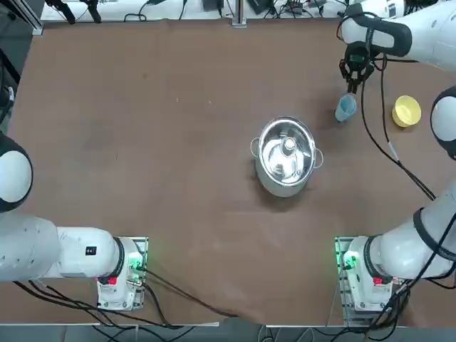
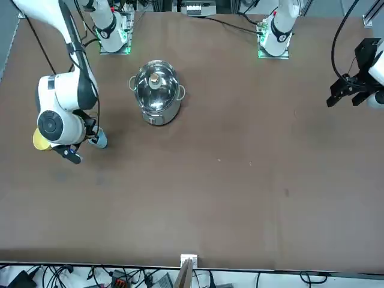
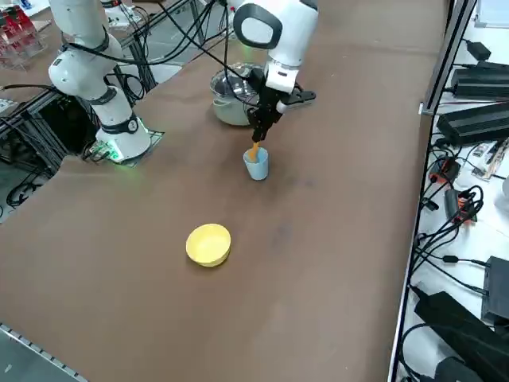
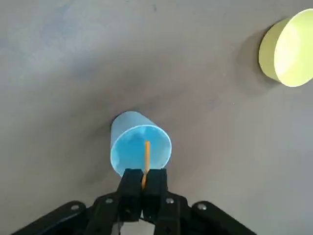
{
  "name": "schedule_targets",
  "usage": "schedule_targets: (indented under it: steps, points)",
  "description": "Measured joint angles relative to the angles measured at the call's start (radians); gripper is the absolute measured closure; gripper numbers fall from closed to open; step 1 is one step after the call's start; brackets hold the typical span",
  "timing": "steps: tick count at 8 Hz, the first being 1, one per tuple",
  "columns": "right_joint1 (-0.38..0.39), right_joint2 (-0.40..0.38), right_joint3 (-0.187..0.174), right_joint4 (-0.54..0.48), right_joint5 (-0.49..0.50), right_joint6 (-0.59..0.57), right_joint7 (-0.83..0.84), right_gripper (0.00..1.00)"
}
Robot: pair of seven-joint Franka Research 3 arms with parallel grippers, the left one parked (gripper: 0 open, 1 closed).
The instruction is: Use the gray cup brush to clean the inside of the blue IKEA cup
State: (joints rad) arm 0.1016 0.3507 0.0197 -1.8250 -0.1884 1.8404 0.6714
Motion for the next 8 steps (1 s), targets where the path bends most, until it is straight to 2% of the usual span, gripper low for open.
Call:
schedule_targets:
  steps: [4,8]
  points:
    - [-0.016,0.008,-0.004,0.015,-0.043,0.018,0.000,0.96]
    - [-0.020,0.040,0.000,0.082,-0.012,0.019,0.000,0.96]
